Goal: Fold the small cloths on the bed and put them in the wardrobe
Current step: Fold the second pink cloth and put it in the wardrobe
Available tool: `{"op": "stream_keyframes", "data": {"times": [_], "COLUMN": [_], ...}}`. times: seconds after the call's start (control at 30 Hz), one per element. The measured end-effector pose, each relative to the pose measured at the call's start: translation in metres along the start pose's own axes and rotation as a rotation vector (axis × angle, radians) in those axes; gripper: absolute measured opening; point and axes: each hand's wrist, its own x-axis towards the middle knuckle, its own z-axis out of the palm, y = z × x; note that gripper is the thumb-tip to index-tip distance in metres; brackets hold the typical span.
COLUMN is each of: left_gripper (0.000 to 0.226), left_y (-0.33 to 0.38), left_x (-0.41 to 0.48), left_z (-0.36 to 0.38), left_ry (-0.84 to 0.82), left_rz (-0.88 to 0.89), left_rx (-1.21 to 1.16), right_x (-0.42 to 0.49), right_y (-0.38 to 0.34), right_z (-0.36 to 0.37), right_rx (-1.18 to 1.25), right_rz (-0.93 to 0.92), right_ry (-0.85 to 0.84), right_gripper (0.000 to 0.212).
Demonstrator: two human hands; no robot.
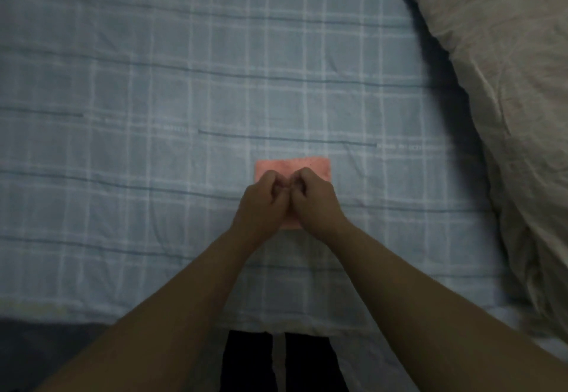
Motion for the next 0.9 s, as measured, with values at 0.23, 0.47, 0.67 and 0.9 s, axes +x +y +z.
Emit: {"op": "stream_keyframes", "data": {"times": [0.23,0.47,0.67,0.9], "left_gripper": [0.025,0.019,0.022,0.035], "left_y": [-0.005,0.016,-0.004,-0.006], "left_x": [0.014,0.009,0.003,-0.003], "left_z": [0.005,-0.007,-0.015,-0.010], "left_ry": [-0.038,-0.141,-0.108,-0.118], "left_rz": [-0.439,-0.423,-0.481,-0.396], "left_rx": [-0.405,-0.527,-0.555,-0.414], "right_x": [0.021,0.015,-0.003,0.000], "right_y": [0.013,0.001,0.018,0.018], "right_z": [-0.002,-0.014,-0.020,-0.015], "right_rx": [0.137,0.255,0.417,0.266], "right_rz": [0.230,0.288,0.434,0.390], "right_ry": [-0.047,-0.085,-0.119,-0.115], "right_gripper": [0.020,0.017,0.025,0.028]}}
